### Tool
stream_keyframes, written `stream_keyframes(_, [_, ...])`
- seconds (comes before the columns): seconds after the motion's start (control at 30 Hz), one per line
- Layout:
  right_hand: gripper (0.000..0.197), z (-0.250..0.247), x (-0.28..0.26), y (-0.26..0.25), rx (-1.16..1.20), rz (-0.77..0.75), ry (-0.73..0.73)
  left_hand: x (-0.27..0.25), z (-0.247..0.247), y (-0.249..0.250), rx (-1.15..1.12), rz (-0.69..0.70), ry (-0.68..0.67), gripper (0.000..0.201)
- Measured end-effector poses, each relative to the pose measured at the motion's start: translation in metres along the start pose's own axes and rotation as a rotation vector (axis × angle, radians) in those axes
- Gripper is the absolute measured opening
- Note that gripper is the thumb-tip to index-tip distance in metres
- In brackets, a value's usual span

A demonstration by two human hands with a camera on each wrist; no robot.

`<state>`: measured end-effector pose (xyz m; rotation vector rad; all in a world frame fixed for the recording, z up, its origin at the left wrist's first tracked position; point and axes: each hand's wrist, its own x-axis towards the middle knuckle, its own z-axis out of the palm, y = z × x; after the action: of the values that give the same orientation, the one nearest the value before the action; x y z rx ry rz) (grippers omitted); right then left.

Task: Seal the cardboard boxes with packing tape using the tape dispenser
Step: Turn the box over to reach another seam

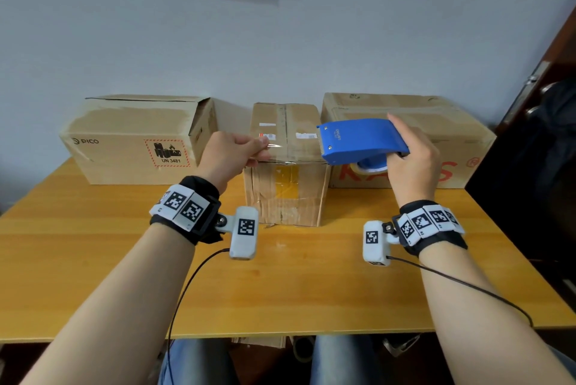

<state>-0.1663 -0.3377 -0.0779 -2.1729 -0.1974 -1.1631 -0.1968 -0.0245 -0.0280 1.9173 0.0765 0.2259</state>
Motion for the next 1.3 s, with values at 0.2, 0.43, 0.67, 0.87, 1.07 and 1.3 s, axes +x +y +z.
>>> stream_keyframes(0.2, [0.064, -0.005, -0.001, -0.002, -0.020, 0.002, -0.008, -0.002, -0.001, -0.001, 0.001, 0.020, 0.003, 0.021])
stream_keyframes(0.43, [0.062, -0.005, -0.006, 0.006, 0.015, 0.098, 0.018, -0.004, -0.004, -0.009, 0.012, 0.036, 0.023, 0.020])
stream_keyframes(0.67, [0.059, -0.015, -0.013, 0.019, 0.069, 0.185, 0.084, -0.007, -0.019, -0.018, -0.007, 0.048, 0.024, 0.018])
stream_keyframes(0.87, [0.061, -0.014, -0.017, 0.020, 0.017, 0.146, 0.055, -0.010, -0.023, -0.027, 0.020, 0.071, 0.022, 0.020])
stream_keyframes(1.07, [0.062, -0.010, -0.023, 0.023, -0.015, 0.131, 0.043, -0.013, -0.025, -0.031, 0.023, 0.091, 0.023, 0.019])
stream_keyframes(1.3, [0.062, -0.010, -0.028, 0.029, -0.069, 0.115, 0.055, -0.012, -0.023, -0.029, 0.033, 0.083, 0.011, 0.016])
